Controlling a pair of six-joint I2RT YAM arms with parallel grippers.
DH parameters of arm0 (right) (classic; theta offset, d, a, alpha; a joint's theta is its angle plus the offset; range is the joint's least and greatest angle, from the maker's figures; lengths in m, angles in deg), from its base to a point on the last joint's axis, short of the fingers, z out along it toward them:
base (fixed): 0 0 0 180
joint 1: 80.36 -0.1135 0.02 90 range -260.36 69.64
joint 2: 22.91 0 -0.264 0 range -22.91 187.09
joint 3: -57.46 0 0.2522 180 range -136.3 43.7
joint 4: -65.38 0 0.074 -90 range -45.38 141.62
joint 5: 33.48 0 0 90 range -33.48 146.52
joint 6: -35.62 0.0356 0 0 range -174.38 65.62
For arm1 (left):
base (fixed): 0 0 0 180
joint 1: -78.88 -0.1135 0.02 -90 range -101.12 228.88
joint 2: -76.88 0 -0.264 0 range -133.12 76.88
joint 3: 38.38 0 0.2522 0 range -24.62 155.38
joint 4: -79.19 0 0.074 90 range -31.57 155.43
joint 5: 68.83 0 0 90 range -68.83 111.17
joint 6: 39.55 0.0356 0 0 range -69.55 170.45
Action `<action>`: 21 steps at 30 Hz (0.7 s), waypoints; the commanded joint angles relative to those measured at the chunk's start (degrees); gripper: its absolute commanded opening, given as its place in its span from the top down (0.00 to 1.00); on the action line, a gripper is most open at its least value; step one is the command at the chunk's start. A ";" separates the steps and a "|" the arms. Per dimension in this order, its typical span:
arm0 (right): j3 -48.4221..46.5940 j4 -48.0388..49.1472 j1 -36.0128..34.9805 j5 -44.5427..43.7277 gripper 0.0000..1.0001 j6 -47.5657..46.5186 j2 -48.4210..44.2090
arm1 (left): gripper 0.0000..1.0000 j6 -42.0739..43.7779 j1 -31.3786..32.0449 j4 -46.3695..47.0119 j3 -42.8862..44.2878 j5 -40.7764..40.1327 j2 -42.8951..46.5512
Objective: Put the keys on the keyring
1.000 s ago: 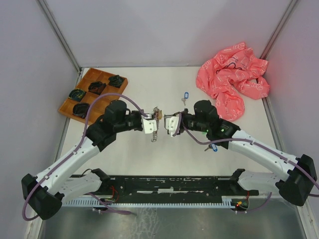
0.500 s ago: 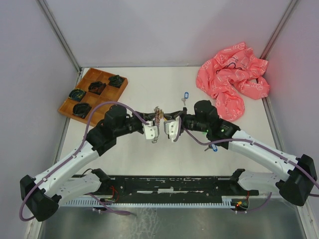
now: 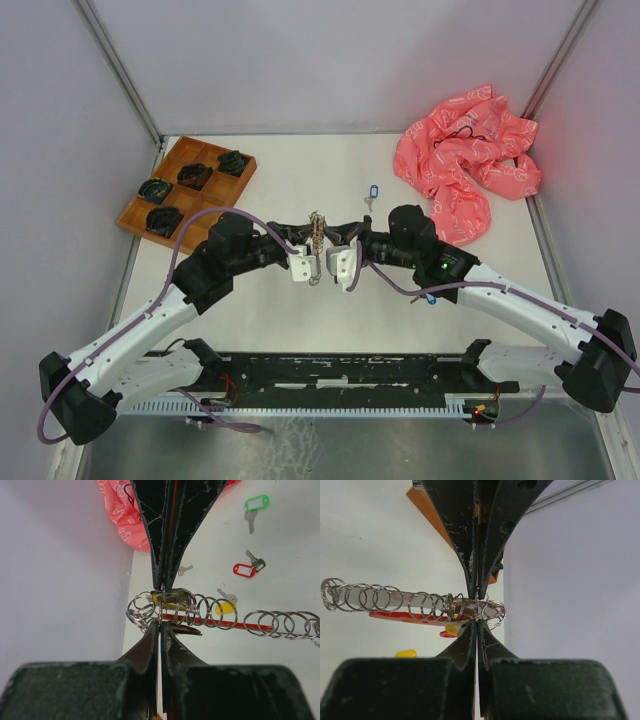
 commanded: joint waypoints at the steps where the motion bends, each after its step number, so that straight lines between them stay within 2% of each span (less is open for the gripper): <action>1: -0.02 2.50 -0.43 -2.05 0.99 -0.91 -2.30 | 0.97 1.89 0.27 4.75 0.68 -0.92 1.22; 21: -0.16 1.40 -0.65 -3.36 0.99 -0.48 -1.87 | 0.97 0.53 0.29 5.98 0.36 0.11 1.71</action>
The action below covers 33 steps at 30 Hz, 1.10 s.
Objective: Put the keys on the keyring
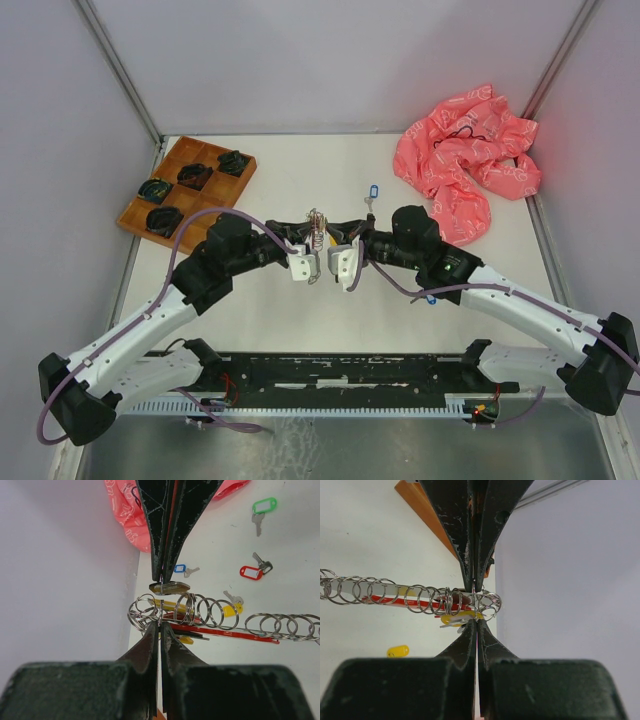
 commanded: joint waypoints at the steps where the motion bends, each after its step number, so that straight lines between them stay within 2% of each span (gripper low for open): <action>1: -0.25 1.43 -0.25 -0.70 0.99 0.18 -0.44 | 0.97 0.47 0.29 4.92 0.35 0.61 1.48; 33: -0.34 2.03 -0.56 -0.45 0.99 0.82 0.44 | 0.97 -0.48 0.29 5.23 -0.07 2.19 1.47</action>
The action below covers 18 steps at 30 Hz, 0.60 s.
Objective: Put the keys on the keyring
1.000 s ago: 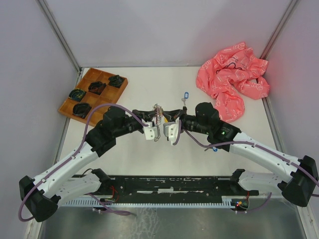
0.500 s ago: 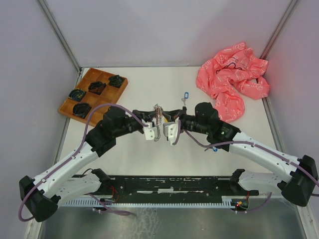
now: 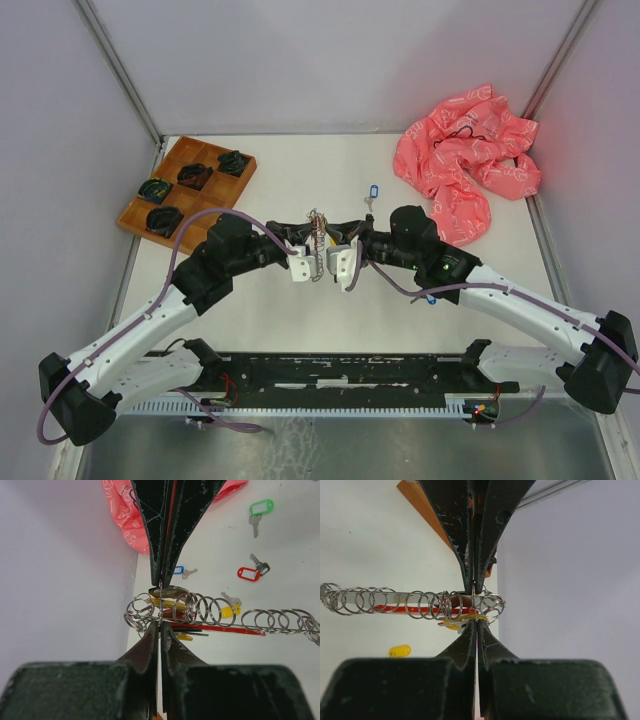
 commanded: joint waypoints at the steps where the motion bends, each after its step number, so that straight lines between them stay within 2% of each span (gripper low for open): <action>1: -0.32 1.95 -0.45 -0.35 0.99 0.69 -0.12 | 0.97 -0.49 0.23 4.79 0.39 1.60 1.47; 18: -1.66 -0.33 -0.76 1.19 0.99 0.43 0.94 | 0.97 -0.60 0.29 4.86 0.65 3.12 1.22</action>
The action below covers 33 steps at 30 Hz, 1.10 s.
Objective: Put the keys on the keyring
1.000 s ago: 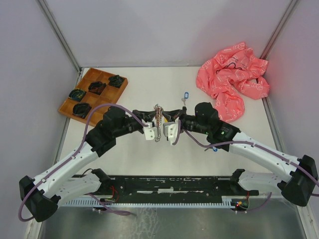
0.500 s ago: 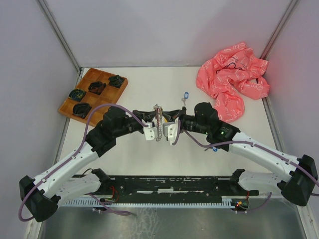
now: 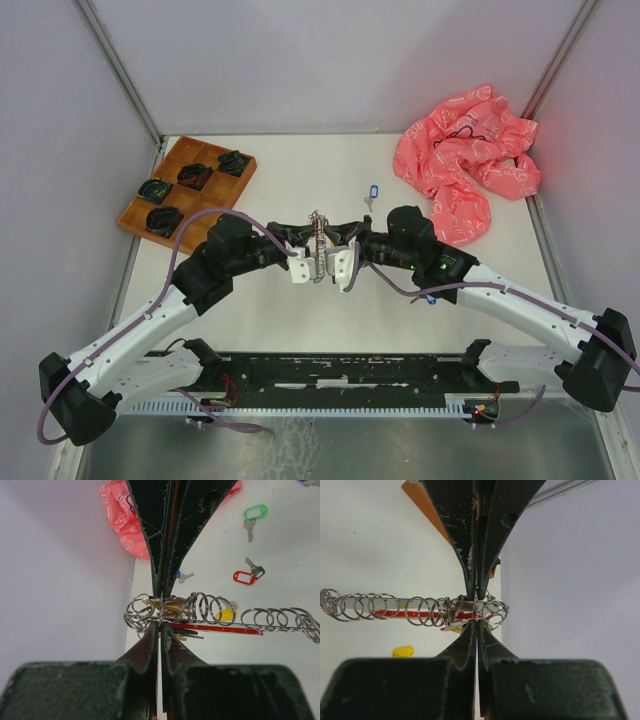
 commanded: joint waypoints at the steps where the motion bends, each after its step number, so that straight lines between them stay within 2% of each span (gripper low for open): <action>1: -1.75 -0.43 -0.47 1.06 0.99 0.38 0.30 | 0.97 -0.67 0.29 4.67 0.81 2.17 1.19; 11: -0.48 -1.51 -0.45 -3.02 0.99 0.78 -2.32 | 0.97 -0.07 0.29 4.20 0.14 -0.67 2.01; 33: -0.26 1.57 -0.48 -0.44 0.99 2.71 -1.98 | 0.97 -0.33 0.29 3.89 0.24 0.96 1.09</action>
